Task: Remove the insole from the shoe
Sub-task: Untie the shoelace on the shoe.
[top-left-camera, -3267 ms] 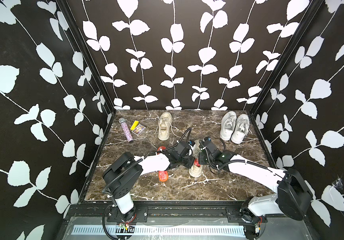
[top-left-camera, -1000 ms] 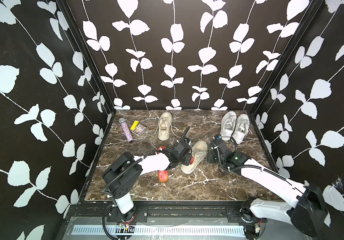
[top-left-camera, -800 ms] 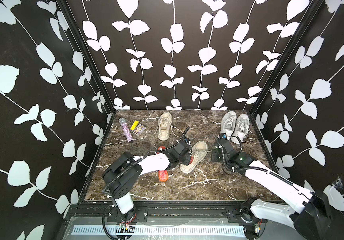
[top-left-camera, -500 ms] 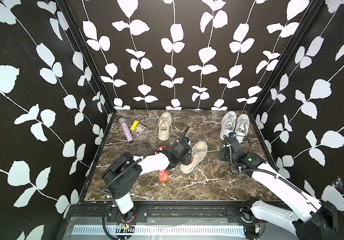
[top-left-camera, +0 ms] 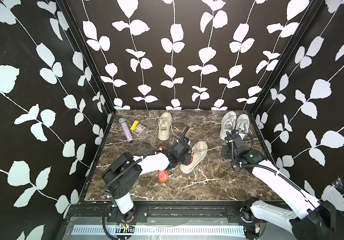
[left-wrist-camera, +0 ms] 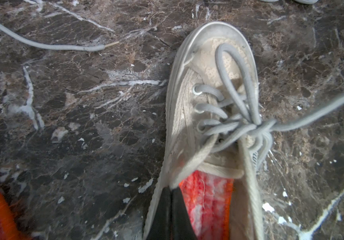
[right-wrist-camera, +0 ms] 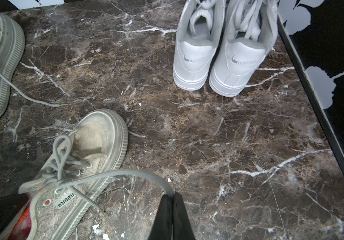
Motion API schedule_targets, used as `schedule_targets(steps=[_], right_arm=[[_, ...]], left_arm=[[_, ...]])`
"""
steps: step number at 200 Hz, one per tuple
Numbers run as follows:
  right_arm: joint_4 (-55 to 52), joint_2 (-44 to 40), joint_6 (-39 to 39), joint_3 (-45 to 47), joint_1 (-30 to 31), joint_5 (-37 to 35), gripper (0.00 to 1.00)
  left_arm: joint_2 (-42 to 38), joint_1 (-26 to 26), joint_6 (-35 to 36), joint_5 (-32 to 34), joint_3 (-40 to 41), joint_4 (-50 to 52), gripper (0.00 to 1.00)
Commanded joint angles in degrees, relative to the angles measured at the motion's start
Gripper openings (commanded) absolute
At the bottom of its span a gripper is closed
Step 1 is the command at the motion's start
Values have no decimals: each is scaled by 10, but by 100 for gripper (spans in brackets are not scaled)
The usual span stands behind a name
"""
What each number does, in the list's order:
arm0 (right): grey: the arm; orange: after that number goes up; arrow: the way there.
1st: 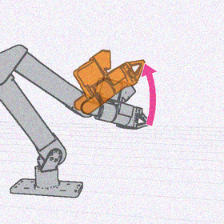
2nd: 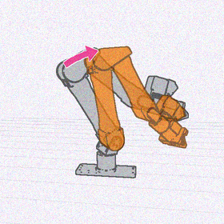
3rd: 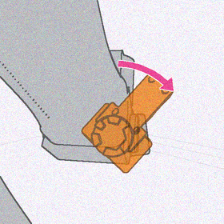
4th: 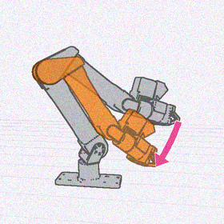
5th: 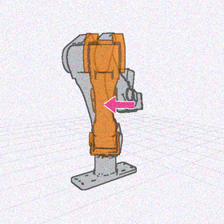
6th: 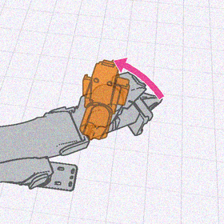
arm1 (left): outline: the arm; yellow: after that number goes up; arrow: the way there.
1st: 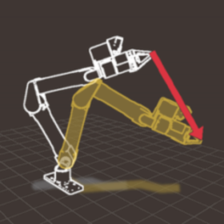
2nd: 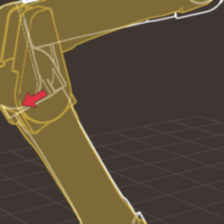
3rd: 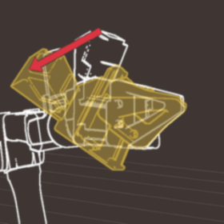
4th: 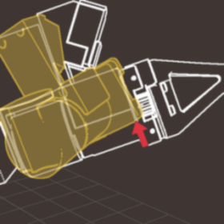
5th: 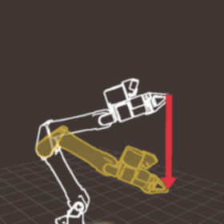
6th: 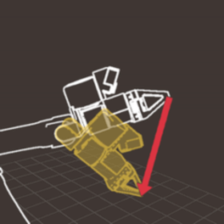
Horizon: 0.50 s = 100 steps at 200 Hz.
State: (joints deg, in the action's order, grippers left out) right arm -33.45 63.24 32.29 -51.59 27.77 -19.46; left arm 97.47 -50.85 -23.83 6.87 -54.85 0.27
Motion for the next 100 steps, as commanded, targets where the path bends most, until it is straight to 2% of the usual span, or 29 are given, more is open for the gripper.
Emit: schedule_targets(steps=[1, 55, 67, 73, 84, 100], right_arm=[[29, 40, -17, -30, -1, 22, 0], [47, 189, -35, -115, -16, 17, 0], [12, 221, -40, -143, -17, 2, 30], [-5, 231, -43, -154, -18, -2, 41], [-15, 236, -51, -154, -17, -3, 52], [-1, 218, -65, -124, -16, 15, 59]], left_arm=[[-15, 8, 9, 5, 11, 18, 0], [-29, 8, 16, -11, 21, 4, 0], [-29, 7, 15, -12, 25, -1, 0], [-28, 7, 15, -12, 26, -1, 0], [-29, 7, 16, -13, 27, -2, 0], [-29, 8, 16, -15, 30, -7, 0]])
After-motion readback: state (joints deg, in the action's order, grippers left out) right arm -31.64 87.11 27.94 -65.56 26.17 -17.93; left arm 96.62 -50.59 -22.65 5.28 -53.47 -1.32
